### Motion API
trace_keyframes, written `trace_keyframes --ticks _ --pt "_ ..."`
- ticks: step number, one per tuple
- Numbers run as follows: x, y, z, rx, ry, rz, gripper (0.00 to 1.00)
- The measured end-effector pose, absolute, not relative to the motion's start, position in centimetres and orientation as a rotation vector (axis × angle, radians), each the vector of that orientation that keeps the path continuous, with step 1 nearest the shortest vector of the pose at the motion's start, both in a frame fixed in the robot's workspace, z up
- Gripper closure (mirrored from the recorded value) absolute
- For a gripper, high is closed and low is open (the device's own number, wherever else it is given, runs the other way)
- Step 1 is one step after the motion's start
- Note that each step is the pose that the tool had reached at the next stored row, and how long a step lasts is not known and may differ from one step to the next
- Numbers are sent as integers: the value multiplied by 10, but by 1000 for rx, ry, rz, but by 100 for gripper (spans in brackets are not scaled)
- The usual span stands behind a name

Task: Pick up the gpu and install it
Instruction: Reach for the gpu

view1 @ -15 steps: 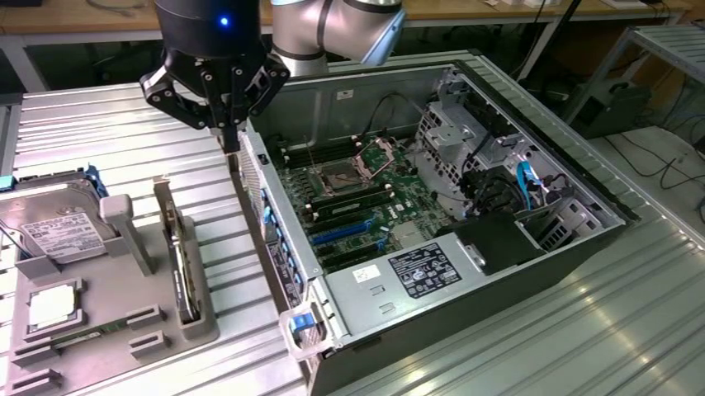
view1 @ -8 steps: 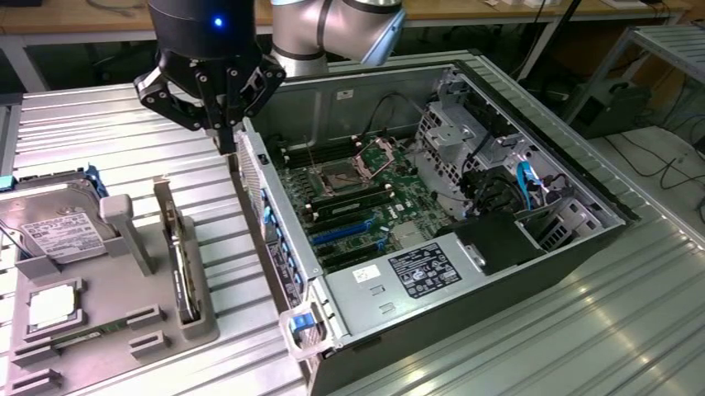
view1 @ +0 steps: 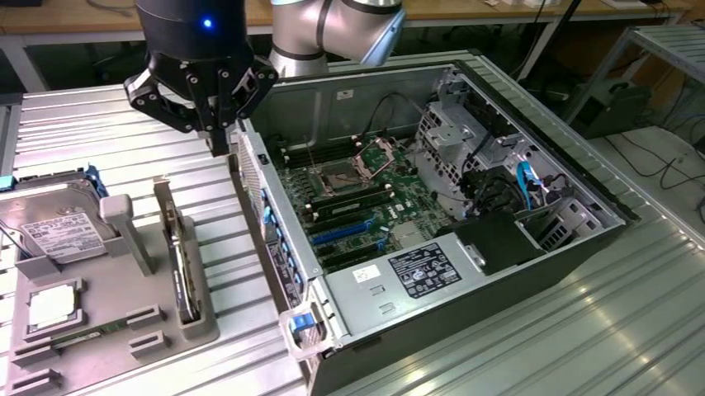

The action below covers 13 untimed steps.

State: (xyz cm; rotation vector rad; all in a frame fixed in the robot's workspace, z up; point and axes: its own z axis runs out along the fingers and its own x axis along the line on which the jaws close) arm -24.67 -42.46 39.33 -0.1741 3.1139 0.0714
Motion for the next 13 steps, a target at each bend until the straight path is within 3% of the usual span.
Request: trace_keyframes --ticks 13 --pt "-260 -429 393 -197 3113 72 89"
